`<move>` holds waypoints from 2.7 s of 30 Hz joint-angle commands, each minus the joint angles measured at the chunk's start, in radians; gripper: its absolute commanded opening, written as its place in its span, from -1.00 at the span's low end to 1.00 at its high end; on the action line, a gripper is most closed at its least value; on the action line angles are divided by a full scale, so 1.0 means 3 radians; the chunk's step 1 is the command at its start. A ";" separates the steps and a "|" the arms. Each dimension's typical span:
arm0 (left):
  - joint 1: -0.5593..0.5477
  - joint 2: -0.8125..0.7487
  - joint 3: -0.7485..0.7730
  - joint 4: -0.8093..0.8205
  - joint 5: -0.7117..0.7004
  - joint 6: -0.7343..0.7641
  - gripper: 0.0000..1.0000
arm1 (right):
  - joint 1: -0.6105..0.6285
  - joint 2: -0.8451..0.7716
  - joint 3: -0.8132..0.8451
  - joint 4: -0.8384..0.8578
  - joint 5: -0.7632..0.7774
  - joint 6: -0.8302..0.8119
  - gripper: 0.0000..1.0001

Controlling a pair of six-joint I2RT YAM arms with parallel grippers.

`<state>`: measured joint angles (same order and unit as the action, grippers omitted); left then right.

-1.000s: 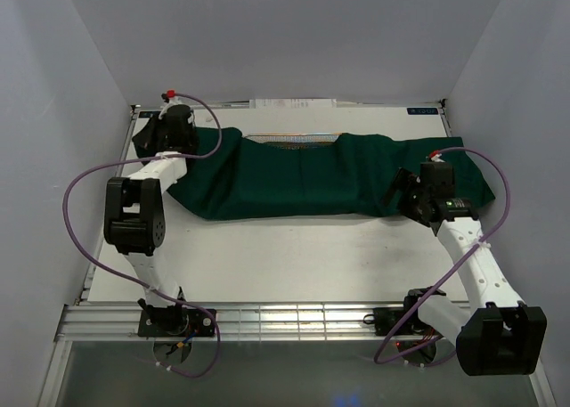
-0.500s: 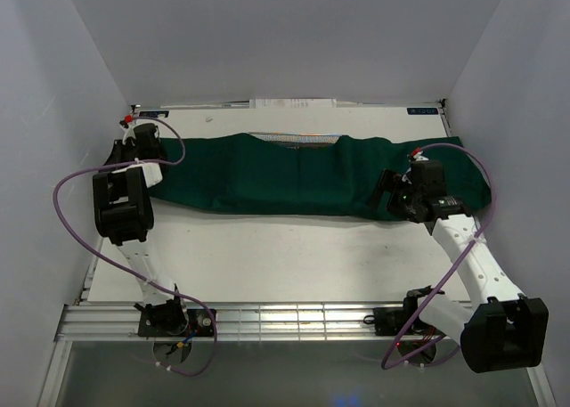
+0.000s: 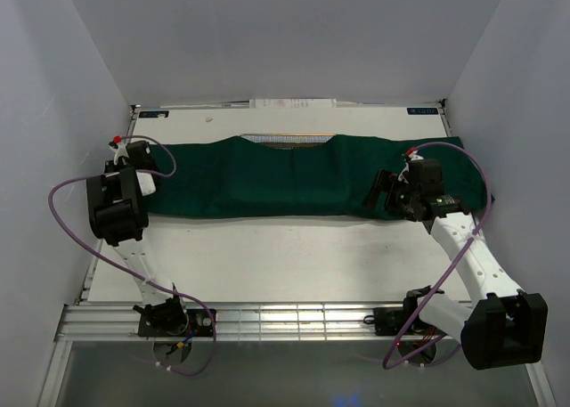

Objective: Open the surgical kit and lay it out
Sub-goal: Open the surgical kit at the center of the board.

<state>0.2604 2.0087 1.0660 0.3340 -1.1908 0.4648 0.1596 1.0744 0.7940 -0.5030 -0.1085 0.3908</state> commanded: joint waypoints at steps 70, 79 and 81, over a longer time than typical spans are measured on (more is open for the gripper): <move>-0.0029 0.0422 0.2025 -0.3123 0.2763 -0.3692 0.75 | -0.0133 0.1148 0.1147 0.0020 0.1175 -0.0101 0.93; -0.0050 0.0591 0.2082 -0.3113 0.2507 -0.3554 0.75 | -0.0246 0.1174 0.1030 0.0153 0.1175 -0.0122 0.93; -0.0050 0.0601 0.2036 -0.3113 0.2405 -0.3539 0.74 | -0.0256 0.1174 0.1014 0.0173 0.1175 -0.0111 0.93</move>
<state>0.2493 2.1944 1.6688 -0.6075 -0.3950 -0.6136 0.0895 1.4277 1.1042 -0.4908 0.2367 0.3588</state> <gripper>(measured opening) 0.873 0.962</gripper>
